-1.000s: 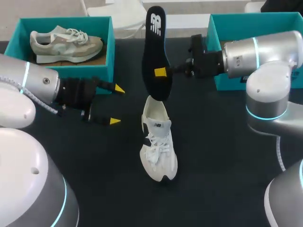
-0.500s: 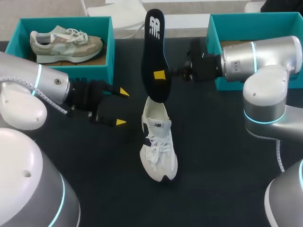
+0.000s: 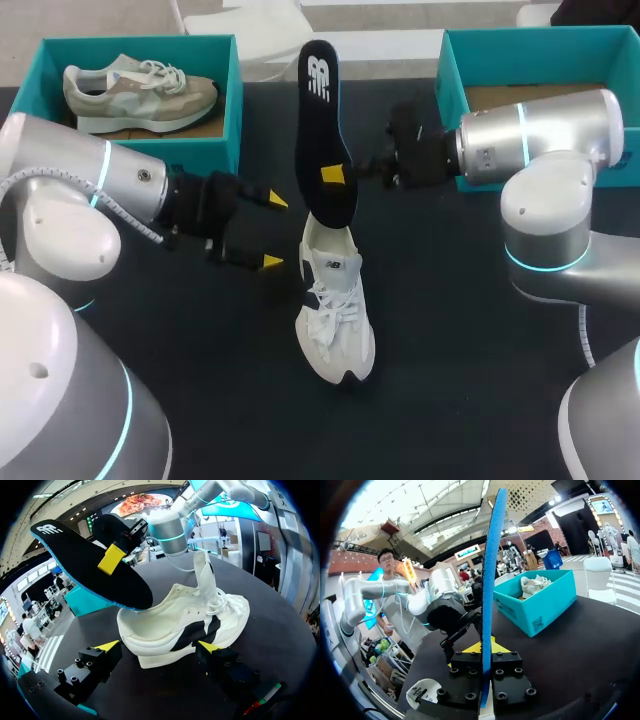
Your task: Take the shoe out of the shoebox, open the shoe tongue, remove and reinsert the insole, then place the shoe into the shoebox
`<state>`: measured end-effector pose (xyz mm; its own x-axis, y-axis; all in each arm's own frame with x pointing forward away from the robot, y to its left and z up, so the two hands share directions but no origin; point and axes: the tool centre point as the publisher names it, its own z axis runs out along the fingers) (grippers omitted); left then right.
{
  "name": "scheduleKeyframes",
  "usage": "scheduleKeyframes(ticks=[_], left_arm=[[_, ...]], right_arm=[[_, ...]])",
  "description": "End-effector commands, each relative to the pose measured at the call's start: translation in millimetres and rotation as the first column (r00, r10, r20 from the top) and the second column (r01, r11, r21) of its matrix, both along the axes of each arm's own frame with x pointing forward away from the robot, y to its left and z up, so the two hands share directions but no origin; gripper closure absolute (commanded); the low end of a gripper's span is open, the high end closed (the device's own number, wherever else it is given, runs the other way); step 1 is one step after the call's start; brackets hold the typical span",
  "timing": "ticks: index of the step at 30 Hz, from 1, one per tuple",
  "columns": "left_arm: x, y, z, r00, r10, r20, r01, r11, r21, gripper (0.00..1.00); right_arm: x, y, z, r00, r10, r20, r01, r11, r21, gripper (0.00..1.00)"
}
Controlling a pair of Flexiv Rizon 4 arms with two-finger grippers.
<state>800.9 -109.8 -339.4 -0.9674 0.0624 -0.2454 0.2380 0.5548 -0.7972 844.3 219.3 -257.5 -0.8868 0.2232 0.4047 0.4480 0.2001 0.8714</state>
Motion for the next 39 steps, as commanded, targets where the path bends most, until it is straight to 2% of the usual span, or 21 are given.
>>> scheduleKeyframes(ticks=[1,12,24,39], left_arm=[[0.7,-2.6,-0.9,1.000,0.002,-0.002,-0.002,1.000,-0.001,0.00],[0.7,-4.7,0.2,1.000,0.016,-0.015,-0.016,1.000,-0.012,0.00],[-2.0,-10.3,1.4,1.000,0.022,-0.021,-0.023,0.999,-0.022,0.00],[-2.3,-11.4,0.7,0.999,0.024,-0.022,-0.025,0.999,-0.029,0.00]], right_arm=[[0.4,4.1,-13.7,1.000,0.010,0.006,-0.010,1.000,0.022,1.00],[-4.2,4.6,-34.1,0.998,0.056,-0.005,-0.055,0.995,0.082,1.00],[-20.8,3.8,-53.0,0.995,0.087,-0.045,-0.082,0.991,0.110,1.00],[-53.9,7.6,-82.5,0.979,0.102,-0.179,-0.087,0.992,0.092,1.00]])
